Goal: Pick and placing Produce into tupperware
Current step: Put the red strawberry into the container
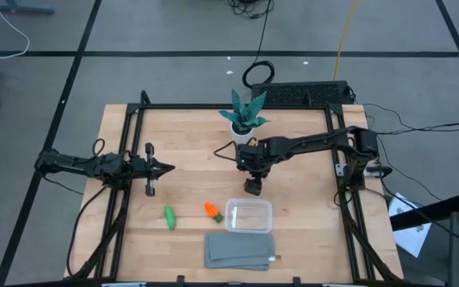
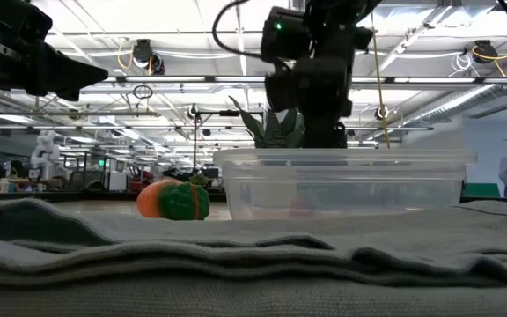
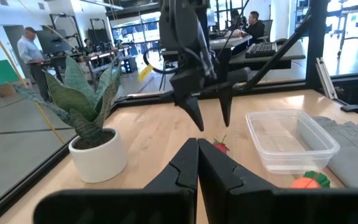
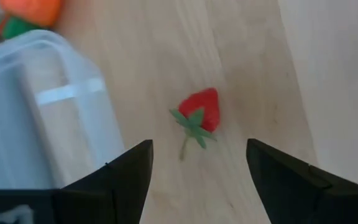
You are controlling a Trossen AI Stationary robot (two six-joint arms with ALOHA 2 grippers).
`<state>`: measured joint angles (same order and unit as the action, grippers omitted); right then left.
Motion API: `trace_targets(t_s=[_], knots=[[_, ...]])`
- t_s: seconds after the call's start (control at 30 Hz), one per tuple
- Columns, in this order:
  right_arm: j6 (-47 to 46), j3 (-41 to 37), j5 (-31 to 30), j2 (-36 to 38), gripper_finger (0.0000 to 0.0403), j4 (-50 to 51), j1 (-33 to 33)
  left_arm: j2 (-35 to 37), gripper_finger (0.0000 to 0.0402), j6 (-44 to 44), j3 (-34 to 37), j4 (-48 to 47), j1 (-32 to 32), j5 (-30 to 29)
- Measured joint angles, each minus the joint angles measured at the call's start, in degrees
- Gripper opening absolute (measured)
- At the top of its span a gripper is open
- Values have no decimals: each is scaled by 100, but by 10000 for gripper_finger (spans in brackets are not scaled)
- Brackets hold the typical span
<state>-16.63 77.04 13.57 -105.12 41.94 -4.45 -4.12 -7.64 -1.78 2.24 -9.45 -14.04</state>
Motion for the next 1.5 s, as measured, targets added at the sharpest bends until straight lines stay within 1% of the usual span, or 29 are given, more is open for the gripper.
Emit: trace_targets(t_s=[0.1,0.27,0.37,0.5,0.63,0.73,1.13,1.5], knots=[[-116,-198,-3,-6,248,-176,-7,1,10,-2,0,-47,0,0],[-411,-202,-1,-2,256,-461,-7,1,10,-138,0,-74,0,0],[-523,-202,0,-2,269,-485,-23,0,10,-240,0,-76,0,0],[-705,-202,-12,-2,298,-494,-82,0,10,-359,0,-76,0,-1],[-799,-202,-274,-2,320,-490,-131,0,10,-433,0,-76,2,0],[-838,-201,-309,-2,329,-517,-127,1,10,-435,0,-76,2,0],[-968,-228,-329,-2,332,-777,-78,1,10,-428,0,-76,0,0],[-1271,-1001,-296,0,332,-1394,-70,0,10,-422,0,-76,1,-1]])
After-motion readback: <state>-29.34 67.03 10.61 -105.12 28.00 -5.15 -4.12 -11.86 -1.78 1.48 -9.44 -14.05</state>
